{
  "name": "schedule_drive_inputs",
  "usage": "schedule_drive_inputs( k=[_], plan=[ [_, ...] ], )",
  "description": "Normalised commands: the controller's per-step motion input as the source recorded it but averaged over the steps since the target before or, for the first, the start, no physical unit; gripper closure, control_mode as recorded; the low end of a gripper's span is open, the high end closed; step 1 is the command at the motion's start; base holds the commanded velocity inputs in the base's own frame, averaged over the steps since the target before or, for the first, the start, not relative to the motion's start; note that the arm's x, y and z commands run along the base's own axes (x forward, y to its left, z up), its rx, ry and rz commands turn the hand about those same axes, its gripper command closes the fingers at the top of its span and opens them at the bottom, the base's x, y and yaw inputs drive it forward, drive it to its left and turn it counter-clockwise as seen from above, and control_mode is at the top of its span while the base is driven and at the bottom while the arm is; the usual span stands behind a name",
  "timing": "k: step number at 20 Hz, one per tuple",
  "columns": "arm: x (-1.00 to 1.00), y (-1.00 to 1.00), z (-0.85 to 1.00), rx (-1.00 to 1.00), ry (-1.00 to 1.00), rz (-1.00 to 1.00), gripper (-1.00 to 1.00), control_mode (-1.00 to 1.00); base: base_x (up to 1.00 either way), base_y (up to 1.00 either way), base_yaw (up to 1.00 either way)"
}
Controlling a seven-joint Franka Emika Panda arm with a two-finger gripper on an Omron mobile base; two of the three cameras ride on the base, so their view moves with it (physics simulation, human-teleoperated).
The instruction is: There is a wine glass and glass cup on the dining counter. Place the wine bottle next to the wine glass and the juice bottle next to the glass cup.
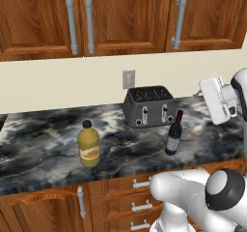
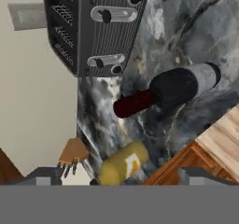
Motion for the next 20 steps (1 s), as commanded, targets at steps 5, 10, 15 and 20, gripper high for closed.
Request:
schedule_drive_inputs(
  k=[5, 10, 15, 20],
  plan=[
    [0.34, -0.24, -0.77, 0.59, 0.41, -0.24, -1.00, -1.00, 0.00, 0.00, 0.00],
    [0.11, 0.03, -0.53, 0.48, 0.44, -0.10, -1.00, -1.00, 0.00, 0.00, 0.00],
    [0.02, 0.19, -0.27, 0.23, 0.36, 0.00, -1.00, -1.00, 0.00, 0.00, 0.00],
    [0.00, 0.09, -0.37, 0.17, 0.12, 0.00, -1.00, -1.00, 0.00, 0.00, 0.00]
  ],
)
